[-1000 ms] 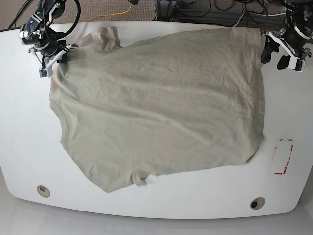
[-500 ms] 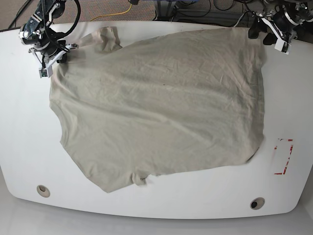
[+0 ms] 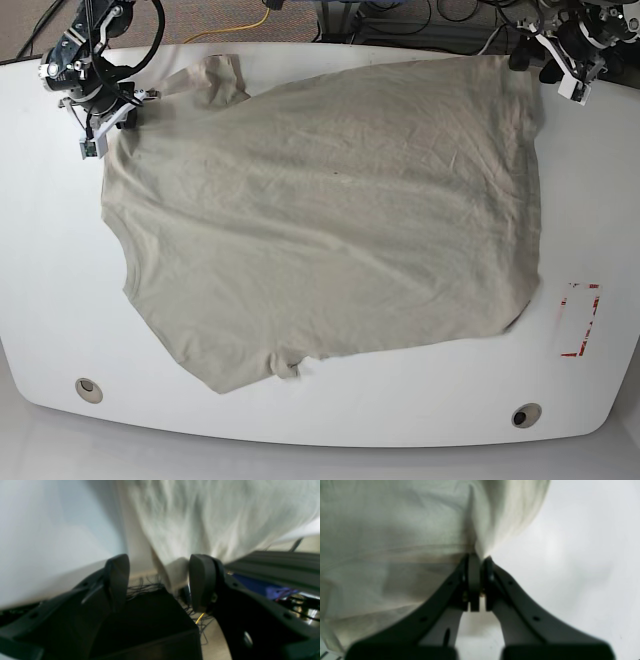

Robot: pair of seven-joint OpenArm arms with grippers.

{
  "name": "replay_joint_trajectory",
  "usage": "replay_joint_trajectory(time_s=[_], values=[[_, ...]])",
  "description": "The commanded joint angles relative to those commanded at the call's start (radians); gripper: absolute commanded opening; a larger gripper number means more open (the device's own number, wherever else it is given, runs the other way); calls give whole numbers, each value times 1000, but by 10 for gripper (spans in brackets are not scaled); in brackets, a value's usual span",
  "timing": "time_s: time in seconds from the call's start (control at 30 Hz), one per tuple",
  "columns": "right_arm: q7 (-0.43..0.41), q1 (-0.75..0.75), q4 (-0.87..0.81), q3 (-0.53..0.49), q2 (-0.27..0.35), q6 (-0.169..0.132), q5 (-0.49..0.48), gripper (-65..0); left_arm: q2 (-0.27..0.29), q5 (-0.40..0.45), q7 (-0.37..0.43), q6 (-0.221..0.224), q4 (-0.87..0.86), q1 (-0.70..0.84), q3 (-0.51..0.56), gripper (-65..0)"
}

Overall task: Layout the t-shirt on the table in an organized manner, then fold the t-shirt properly
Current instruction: 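Drag the shirt edges with both grippers toward the collar to smooth it, then grasp the collar-edge corners of the shirt with both grippers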

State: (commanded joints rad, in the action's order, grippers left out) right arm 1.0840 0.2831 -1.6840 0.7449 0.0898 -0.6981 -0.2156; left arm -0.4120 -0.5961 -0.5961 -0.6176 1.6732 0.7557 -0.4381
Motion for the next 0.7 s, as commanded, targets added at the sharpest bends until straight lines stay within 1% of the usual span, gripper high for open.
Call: replay_joint_trajectory(time_s=[0.13, 0.37, 0.57, 0.63, 0.7], values=[[0, 0, 0, 0, -3, 0, 0, -642, 0, 0, 0, 0, -9, -11, 32, -292], [2, -6, 0, 0, -5, 0, 0, -642, 0, 2, -2, -2, -11, -28, 120, -296], [3, -14, -2, 0, -5, 0, 0, -642, 0, 5, -2, -2, -11, -23, 144, -306], [5, -15, -2, 0, -5, 0, 0, -642, 0, 5, -3, -2, -11, -20, 144, -361], [5, -18, -2, 0, -5, 0, 0, -642, 0, 5, -3, -2, -11, -20, 144, -456]])
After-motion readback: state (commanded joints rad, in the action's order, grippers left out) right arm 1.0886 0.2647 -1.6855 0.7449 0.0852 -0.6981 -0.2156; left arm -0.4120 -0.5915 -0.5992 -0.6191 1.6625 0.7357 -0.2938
